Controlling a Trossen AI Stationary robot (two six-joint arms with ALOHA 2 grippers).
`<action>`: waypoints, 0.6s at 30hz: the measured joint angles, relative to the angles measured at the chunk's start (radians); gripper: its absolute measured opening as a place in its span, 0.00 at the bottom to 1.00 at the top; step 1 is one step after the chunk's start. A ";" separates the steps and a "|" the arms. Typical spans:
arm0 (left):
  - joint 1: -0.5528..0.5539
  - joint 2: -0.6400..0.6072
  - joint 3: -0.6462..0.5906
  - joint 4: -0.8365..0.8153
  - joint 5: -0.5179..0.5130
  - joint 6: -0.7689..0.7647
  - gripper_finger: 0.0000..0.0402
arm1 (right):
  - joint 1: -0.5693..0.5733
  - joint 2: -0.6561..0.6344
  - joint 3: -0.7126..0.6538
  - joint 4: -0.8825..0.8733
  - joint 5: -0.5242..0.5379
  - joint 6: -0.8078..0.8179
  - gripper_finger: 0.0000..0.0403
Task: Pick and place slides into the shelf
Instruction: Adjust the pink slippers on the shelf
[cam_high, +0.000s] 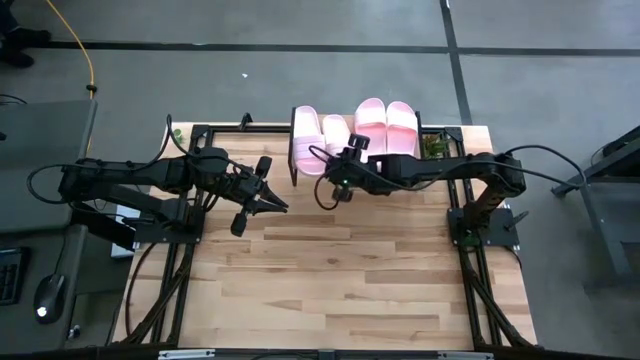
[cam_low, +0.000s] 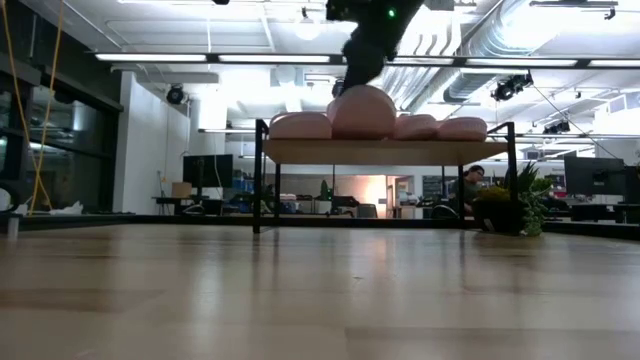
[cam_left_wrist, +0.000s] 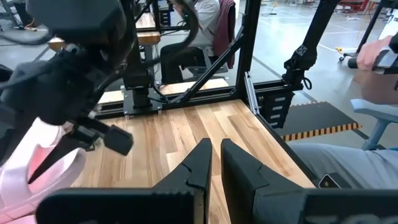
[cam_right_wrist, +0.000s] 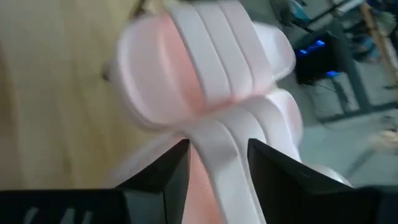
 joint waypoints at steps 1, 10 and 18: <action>0.000 0.000 0.000 0.000 0.000 0.000 0.06 | 0.001 -0.001 0.009 0.000 -0.022 0.000 0.38; 0.000 0.000 0.000 -0.001 0.000 0.000 0.06 | -0.017 -0.001 0.032 -0.001 -0.115 0.012 0.38; 0.000 0.000 0.000 0.000 0.000 0.000 0.06 | -0.080 0.019 0.013 0.005 -0.203 0.032 0.34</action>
